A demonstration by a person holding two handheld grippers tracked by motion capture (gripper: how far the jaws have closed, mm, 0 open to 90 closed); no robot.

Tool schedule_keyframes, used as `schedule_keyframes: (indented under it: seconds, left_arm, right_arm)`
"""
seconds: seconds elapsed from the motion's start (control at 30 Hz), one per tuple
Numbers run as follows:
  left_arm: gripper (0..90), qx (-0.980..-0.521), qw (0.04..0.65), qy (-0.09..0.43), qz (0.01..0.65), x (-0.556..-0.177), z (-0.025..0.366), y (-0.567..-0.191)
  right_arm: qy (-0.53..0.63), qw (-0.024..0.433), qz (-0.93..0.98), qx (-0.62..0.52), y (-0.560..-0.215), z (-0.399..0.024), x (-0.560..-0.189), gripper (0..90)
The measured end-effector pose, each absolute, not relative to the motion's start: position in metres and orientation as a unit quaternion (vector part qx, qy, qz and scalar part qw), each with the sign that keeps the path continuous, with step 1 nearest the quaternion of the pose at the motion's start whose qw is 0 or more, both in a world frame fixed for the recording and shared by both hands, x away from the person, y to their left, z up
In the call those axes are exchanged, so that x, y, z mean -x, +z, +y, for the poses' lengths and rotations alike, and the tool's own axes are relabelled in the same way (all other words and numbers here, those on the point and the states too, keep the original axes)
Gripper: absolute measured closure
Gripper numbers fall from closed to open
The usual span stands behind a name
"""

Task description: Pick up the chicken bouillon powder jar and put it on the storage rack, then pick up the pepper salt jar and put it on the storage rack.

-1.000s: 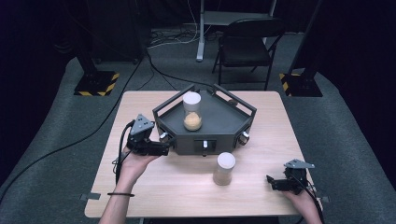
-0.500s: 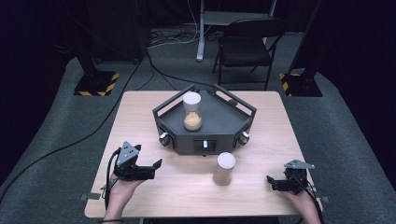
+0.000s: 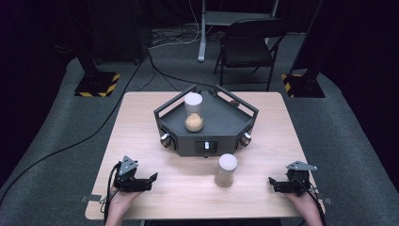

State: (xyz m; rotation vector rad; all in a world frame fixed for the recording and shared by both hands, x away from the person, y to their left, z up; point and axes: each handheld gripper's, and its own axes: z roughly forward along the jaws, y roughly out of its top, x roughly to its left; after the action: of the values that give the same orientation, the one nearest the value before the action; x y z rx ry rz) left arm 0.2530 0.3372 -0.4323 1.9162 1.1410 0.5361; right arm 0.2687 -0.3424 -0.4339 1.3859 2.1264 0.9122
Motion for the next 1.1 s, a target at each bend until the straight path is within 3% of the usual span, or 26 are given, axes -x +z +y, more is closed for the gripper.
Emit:
schedule_keyframes:
  seconds: [0.37, 1.1]
  left_arm:
    - [3.9, -0.784, 0.363, 0.177, 0.471, -0.273, 0.333, -0.439]
    - [0.2, -0.795, 0.341, 0.196, 0.462, -0.271, 0.320, -0.439]
  right_arm:
    - [0.329, 0.221, 0.769, -0.502, -0.434, -0.342, -0.268, 0.0]
    - [0.340, 0.210, 0.771, -0.496, -0.433, -0.349, -0.269, 2.0]
